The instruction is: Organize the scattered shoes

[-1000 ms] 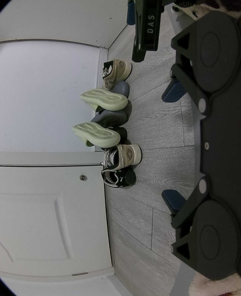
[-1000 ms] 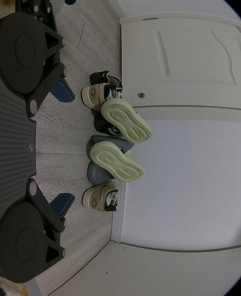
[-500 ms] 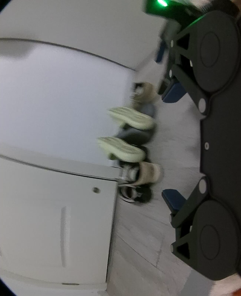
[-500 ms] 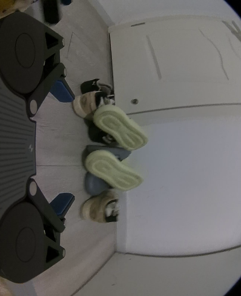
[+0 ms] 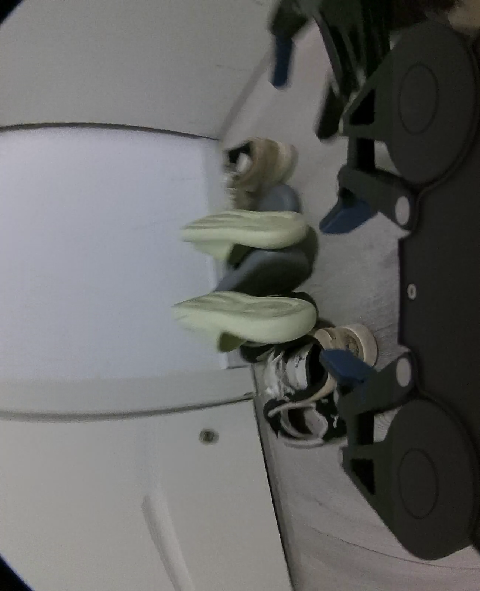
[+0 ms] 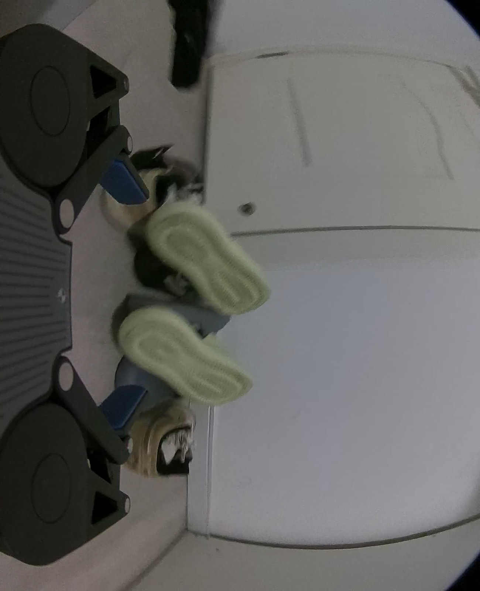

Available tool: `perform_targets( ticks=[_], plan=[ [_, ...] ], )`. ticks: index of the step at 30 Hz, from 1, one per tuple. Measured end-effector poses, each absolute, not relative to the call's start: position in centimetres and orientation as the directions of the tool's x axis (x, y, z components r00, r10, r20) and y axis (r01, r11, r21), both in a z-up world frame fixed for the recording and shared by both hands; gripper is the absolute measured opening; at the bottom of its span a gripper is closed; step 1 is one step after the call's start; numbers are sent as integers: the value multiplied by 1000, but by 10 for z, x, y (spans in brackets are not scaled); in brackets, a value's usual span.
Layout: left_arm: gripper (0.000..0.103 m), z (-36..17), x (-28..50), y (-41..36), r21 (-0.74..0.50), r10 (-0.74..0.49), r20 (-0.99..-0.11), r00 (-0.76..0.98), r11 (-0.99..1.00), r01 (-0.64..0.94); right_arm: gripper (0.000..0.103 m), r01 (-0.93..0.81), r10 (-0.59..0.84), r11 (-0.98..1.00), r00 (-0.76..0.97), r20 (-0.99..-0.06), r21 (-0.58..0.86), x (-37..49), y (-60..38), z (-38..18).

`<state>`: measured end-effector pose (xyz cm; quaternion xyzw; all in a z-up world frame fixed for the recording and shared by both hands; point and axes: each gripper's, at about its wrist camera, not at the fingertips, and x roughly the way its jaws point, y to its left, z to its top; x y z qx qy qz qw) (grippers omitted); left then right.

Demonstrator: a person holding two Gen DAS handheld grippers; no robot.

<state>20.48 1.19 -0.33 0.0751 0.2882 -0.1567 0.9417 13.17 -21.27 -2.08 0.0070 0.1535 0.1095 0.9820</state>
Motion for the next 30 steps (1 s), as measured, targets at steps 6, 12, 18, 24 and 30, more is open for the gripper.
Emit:
perform_targets(
  ticks=[6,12,18,24,30],
  plan=[
    [39,-41,267,5,152,-141,-620,772,944,295,102,-215,251,966,909,-333,140,148,-221,-30],
    [40,-62,310,8,129,-147,-658,739,944,303,102,-190,236,969,903,-358,159,153,-226,-37],
    [50,-70,326,10,106,-164,-672,722,944,313,102,-161,247,957,886,-392,241,159,-237,-42],
    [52,-83,348,13,76,-171,-698,695,948,309,102,-143,256,948,877,-408,286,162,-243,-45],
    [41,-83,350,9,92,-143,-725,673,949,302,102,-146,261,947,872,-415,287,165,-242,-46]
  ],
)
